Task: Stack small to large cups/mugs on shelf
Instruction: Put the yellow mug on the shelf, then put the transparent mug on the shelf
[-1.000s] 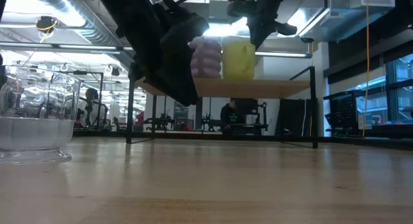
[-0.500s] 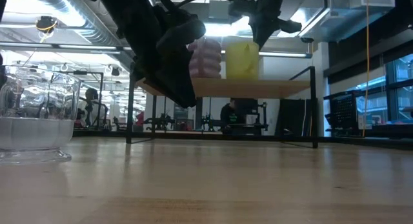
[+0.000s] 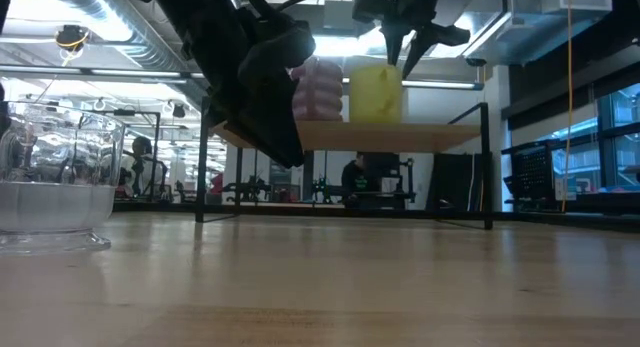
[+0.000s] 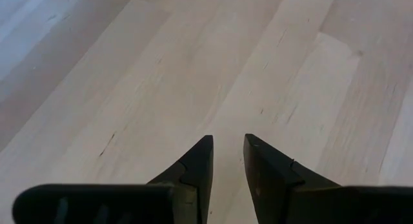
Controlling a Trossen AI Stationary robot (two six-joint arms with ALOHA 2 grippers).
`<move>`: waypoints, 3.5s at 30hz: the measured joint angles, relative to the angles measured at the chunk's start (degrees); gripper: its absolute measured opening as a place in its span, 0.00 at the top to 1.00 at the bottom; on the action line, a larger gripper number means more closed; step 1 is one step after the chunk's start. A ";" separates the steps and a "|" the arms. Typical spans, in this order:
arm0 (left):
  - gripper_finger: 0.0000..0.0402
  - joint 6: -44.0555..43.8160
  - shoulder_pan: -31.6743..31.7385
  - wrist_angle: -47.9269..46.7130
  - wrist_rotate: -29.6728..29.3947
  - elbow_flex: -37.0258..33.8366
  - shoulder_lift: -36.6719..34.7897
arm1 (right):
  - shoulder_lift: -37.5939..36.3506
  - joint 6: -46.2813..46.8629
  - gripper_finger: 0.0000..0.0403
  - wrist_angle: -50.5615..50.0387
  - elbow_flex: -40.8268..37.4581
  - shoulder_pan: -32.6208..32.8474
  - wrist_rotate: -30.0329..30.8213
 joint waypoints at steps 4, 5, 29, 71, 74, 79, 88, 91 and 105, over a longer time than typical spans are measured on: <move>0.80 0.01 0.00 0.00 0.02 0.00 0.00 | -0.55 -0.55 0.71 -0.17 0.00 1.06 0.00; 0.80 0.01 0.00 0.00 0.01 0.00 0.00 | -0.82 -0.72 0.71 -0.43 0.00 1.28 0.02; 0.80 -2.50 -0.05 0.94 0.01 0.02 0.02 | -1.39 -2.65 0.99 -3.44 0.06 9.62 -0.96; 0.80 -2.34 -0.22 0.07 0.03 0.02 -1.70 | 0.23 -6.98 0.99 -3.53 0.02 11.11 0.49; 0.80 1.36 -0.22 1.27 0.04 0.06 -7.28 | -2.95 -9.60 0.96 0.74 -0.02 12.57 2.47; 0.80 5.22 -0.90 0.31 -0.71 0.09 -19.03 | -9.54 -13.00 0.91 10.38 0.00 16.38 6.70; 0.78 -9.38 -3.85 -31.22 -2.71 0.11 -33.25 | -20.08 -11.11 0.59 9.61 0.00 21.89 9.06; 0.76 -15.80 -8.41 -39.86 0.19 0.11 -34.55 | -21.83 -8.87 0.48 5.22 0.02 24.37 11.21; 0.73 -15.51 -28.23 -24.01 3.28 -18.14 -32.94 | -20.00 0.70 0.48 -0.66 0.02 36.10 18.23</move>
